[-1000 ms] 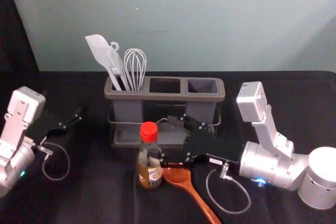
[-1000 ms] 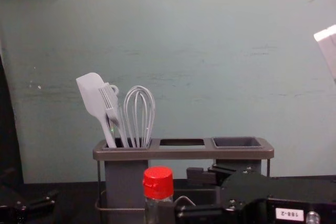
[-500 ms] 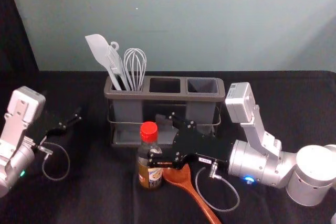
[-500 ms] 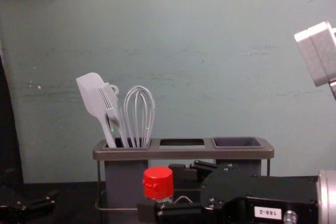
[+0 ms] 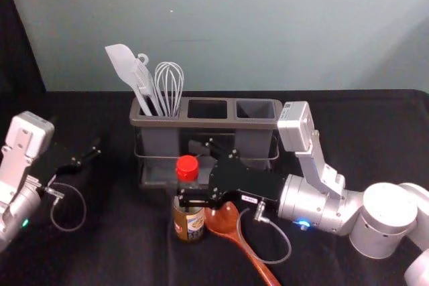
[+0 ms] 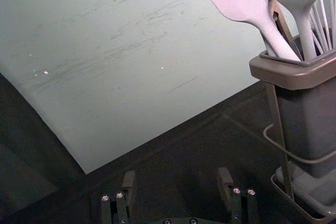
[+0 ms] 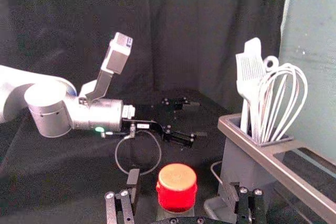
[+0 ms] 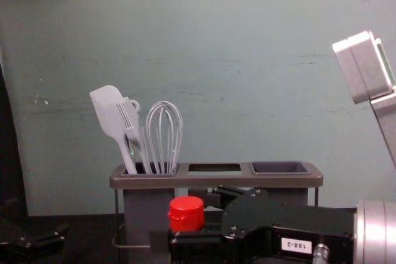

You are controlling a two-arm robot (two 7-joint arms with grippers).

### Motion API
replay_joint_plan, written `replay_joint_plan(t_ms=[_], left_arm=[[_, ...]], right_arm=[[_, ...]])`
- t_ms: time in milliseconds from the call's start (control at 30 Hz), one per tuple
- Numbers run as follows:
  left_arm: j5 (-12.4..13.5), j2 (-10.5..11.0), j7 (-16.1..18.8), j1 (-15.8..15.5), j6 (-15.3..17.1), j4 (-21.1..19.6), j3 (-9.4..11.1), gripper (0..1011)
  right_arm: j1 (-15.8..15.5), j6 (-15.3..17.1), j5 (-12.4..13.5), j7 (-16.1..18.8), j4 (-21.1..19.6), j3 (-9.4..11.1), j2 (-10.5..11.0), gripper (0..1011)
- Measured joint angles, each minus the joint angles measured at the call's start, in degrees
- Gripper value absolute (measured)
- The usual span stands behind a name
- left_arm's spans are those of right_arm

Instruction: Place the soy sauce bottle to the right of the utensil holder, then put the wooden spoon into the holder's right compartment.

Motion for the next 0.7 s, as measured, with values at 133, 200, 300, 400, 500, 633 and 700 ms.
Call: replay_joint_plan(t_ms=[133,200,300,400,500,633,700], left_arm=[[0.0,0.0,0.0,0.0,0.0,0.0,0.0,1011],[0.0,0.0,0.0,0.0,0.0,0.0,0.0,1011],[0.0,0.0,0.0,0.0,0.0,0.0,0.0,1011],[0.0,0.0,0.0,0.0,0.0,0.0,0.0,1012],[0.0,0.0,0.0,0.0,0.0,0.0,0.0,1011],[0.0,0.0,0.0,0.0,0.0,0.0,0.0,1011],[0.0,0.0,0.0,0.0,0.0,0.0,0.0,1011]], right_arm=[[0.0,-0.3,0.0,0.0,0.1,0.0,-0.1,1002],[0.0,-0.2,0.0,0.0,0.1,0.0,0.0,1003],[-0.1,-0.2,0.0,0.0,0.0,0.0,0.0,1003],[-0.1,-0.1,0.0,0.0,0.0,0.0,0.0,1003],[-0.1,0.0,0.0,0.0,-0.1,0.1,0.1,966],[-0.1,0.1,0.0,0.0,-0.1,0.1,0.1,883],[-0.1,0.1,0.1,0.0,-0.1,0.1,0.1,852]])
